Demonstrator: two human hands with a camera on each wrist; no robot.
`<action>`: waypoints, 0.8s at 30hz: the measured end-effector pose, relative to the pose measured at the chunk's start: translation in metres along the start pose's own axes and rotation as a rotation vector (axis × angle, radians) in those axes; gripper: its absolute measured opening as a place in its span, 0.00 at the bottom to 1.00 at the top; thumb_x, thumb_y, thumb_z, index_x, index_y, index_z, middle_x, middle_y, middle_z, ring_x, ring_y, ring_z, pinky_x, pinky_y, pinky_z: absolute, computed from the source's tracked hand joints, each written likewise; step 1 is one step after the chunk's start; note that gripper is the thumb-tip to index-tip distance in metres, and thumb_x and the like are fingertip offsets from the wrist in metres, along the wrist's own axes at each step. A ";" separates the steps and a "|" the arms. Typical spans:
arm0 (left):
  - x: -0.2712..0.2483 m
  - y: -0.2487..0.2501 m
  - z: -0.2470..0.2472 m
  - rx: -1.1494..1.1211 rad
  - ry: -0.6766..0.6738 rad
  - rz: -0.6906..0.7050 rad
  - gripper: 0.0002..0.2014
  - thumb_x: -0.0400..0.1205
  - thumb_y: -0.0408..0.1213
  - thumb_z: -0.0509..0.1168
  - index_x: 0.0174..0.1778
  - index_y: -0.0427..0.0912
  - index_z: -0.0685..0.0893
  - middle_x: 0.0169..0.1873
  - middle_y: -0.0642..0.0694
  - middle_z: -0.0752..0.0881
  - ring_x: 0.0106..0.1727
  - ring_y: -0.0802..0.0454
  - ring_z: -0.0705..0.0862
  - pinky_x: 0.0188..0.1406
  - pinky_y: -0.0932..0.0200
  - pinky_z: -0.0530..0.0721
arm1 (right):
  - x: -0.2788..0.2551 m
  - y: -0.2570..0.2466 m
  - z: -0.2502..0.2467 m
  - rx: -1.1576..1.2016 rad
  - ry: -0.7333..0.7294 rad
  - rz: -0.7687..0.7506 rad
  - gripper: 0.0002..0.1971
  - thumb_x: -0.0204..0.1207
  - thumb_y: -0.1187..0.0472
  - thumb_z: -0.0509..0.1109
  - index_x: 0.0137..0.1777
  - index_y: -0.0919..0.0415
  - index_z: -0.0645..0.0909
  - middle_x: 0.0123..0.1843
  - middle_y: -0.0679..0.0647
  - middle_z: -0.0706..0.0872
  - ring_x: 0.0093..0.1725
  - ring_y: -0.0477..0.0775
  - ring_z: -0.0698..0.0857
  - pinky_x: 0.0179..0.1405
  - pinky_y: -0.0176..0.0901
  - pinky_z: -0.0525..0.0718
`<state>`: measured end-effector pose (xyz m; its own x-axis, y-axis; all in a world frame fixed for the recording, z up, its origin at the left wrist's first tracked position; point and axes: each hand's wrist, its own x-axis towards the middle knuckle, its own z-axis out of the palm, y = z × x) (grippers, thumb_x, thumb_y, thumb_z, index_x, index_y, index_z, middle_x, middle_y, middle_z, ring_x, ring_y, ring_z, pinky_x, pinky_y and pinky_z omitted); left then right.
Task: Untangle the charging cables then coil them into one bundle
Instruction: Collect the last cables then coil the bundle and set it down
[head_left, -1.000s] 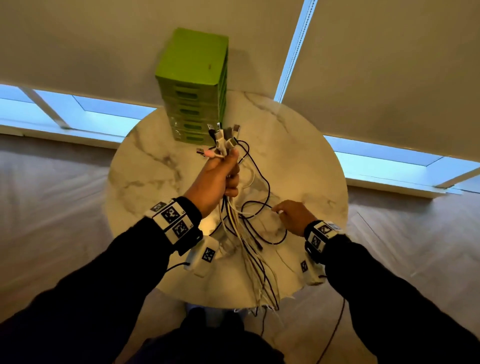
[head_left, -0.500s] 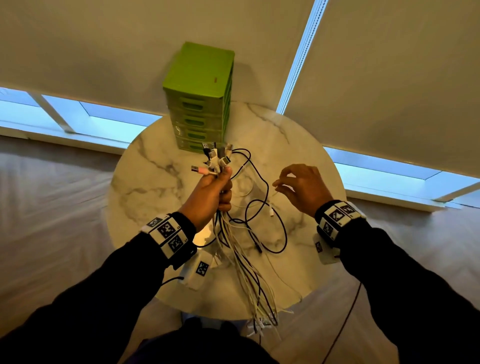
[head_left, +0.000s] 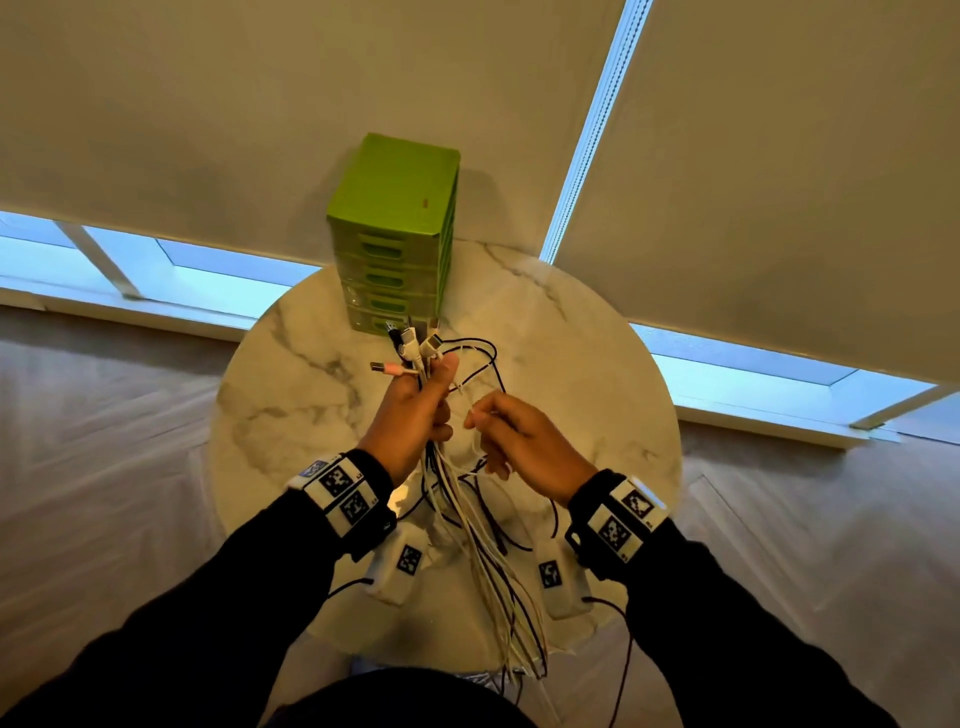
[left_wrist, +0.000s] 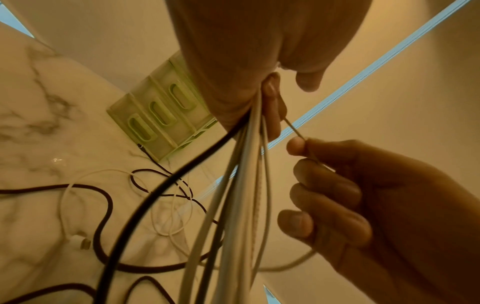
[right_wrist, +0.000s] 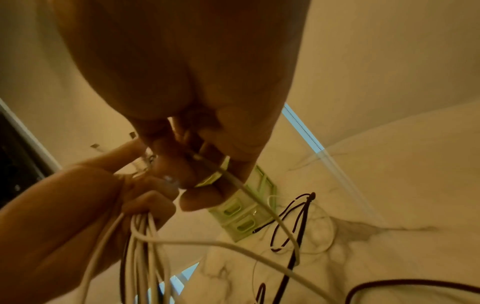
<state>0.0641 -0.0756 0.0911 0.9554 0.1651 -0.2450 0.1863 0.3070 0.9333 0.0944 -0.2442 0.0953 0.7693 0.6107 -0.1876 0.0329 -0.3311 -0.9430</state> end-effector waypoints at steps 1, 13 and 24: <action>0.000 0.001 -0.001 0.004 -0.001 -0.007 0.18 0.87 0.51 0.63 0.35 0.52 0.66 0.31 0.48 0.53 0.29 0.52 0.52 0.25 0.59 0.58 | -0.003 -0.001 0.004 -0.006 -0.058 0.001 0.08 0.89 0.61 0.58 0.54 0.62 0.77 0.26 0.50 0.76 0.25 0.53 0.77 0.35 0.52 0.79; -0.001 0.003 -0.006 0.100 -0.037 -0.027 0.18 0.84 0.55 0.67 0.42 0.48 0.68 0.29 0.51 0.57 0.27 0.54 0.58 0.26 0.58 0.61 | 0.002 -0.016 0.018 0.076 0.291 -0.026 0.16 0.91 0.53 0.55 0.46 0.63 0.74 0.25 0.54 0.74 0.25 0.53 0.74 0.30 0.48 0.78; -0.011 -0.004 0.002 0.137 -0.104 -0.009 0.25 0.85 0.67 0.56 0.48 0.46 0.80 0.32 0.53 0.69 0.31 0.58 0.67 0.29 0.63 0.70 | 0.000 -0.032 0.029 -0.009 0.232 -0.096 0.15 0.91 0.55 0.56 0.47 0.63 0.77 0.29 0.45 0.74 0.27 0.45 0.72 0.28 0.39 0.72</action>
<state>0.0535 -0.0805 0.0900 0.9707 0.0632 -0.2316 0.2176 0.1764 0.9600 0.0743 -0.2123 0.1179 0.8883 0.4585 -0.0282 0.1179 -0.2870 -0.9507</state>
